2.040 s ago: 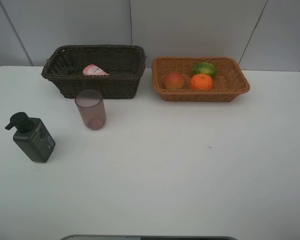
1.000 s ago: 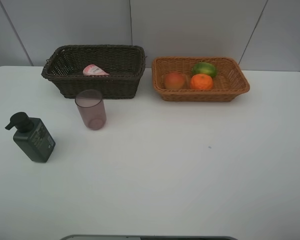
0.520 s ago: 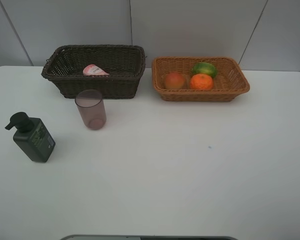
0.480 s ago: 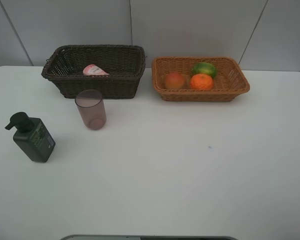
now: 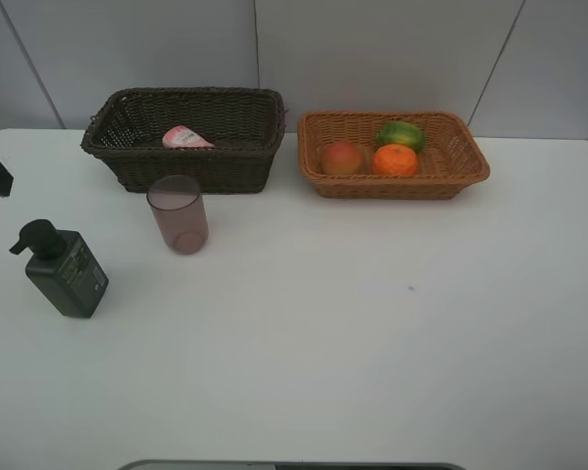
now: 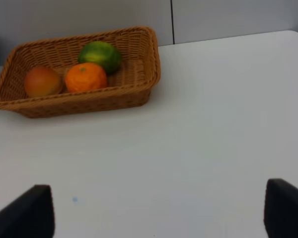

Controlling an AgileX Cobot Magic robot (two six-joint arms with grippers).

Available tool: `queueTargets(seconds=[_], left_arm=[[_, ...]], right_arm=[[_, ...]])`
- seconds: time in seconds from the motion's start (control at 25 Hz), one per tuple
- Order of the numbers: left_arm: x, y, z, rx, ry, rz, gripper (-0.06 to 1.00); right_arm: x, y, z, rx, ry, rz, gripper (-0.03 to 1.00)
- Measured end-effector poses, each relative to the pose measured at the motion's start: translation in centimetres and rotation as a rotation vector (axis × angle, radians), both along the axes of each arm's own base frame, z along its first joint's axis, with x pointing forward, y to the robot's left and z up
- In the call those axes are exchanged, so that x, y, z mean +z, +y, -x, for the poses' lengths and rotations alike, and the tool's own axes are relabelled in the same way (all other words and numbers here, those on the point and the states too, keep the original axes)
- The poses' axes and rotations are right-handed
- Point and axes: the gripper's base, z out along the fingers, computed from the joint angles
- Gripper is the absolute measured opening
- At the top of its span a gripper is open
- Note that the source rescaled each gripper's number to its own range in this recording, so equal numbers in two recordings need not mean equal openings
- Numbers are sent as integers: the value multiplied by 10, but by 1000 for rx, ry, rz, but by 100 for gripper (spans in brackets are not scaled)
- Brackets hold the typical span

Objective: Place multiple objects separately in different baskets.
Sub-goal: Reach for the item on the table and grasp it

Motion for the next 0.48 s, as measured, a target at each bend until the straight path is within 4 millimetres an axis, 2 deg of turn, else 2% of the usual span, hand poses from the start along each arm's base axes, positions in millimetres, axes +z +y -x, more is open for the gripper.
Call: queueTargets(seconds=[0.24, 0.48], left_arm=[[-28, 0, -18, -8, 126, -2, 100], [-45, -17, -29, -83, 205, -27, 100]], right_arm=[[0, 0, 0, 0, 0, 0, 83], [0, 0, 0, 0, 0, 0, 83]])
